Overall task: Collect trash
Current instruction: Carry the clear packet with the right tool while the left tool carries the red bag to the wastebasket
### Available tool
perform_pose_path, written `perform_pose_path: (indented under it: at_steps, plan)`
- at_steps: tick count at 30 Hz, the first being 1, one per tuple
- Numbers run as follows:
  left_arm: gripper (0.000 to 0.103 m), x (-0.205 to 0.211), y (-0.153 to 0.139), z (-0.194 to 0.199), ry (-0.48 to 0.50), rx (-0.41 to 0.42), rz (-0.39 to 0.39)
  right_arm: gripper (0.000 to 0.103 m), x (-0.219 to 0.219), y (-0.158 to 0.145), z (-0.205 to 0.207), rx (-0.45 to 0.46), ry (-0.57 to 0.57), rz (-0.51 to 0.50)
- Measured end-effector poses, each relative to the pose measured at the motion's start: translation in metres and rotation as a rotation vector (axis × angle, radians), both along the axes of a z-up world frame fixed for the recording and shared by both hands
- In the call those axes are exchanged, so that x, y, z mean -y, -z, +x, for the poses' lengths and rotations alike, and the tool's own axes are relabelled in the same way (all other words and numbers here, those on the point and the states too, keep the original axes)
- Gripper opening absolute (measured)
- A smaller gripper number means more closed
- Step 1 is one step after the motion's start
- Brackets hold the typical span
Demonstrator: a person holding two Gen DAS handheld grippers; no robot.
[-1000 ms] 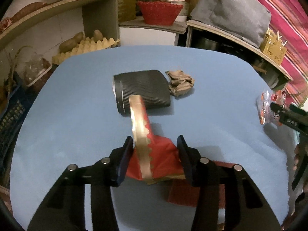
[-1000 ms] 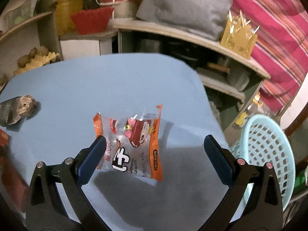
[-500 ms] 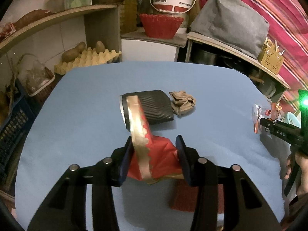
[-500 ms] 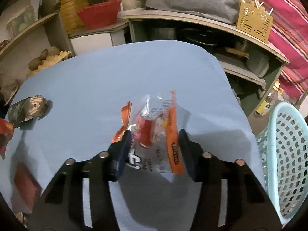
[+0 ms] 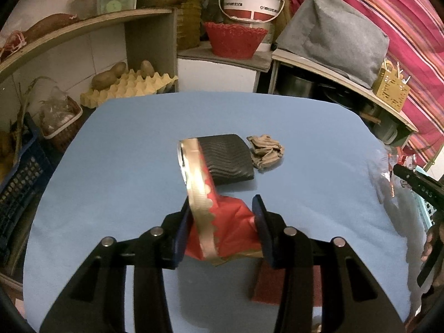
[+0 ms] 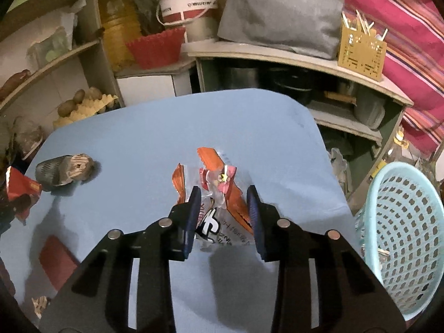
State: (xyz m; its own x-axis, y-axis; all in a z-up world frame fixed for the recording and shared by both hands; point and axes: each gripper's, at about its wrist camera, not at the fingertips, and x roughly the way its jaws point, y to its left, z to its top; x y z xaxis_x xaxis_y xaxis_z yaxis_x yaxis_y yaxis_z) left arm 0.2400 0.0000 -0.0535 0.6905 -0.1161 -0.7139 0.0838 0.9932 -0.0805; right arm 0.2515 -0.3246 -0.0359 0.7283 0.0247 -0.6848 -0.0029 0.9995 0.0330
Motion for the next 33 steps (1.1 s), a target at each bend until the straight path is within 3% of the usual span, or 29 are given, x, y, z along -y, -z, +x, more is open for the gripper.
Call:
perform_pose_path:
  at_steps: [33]
  plan:
    - [0.040,-0.011,-0.020,-0.014,0.009,0.040,0.001,0.034,-0.001,-0.015,-0.032,0.050,-0.060,-0.018]
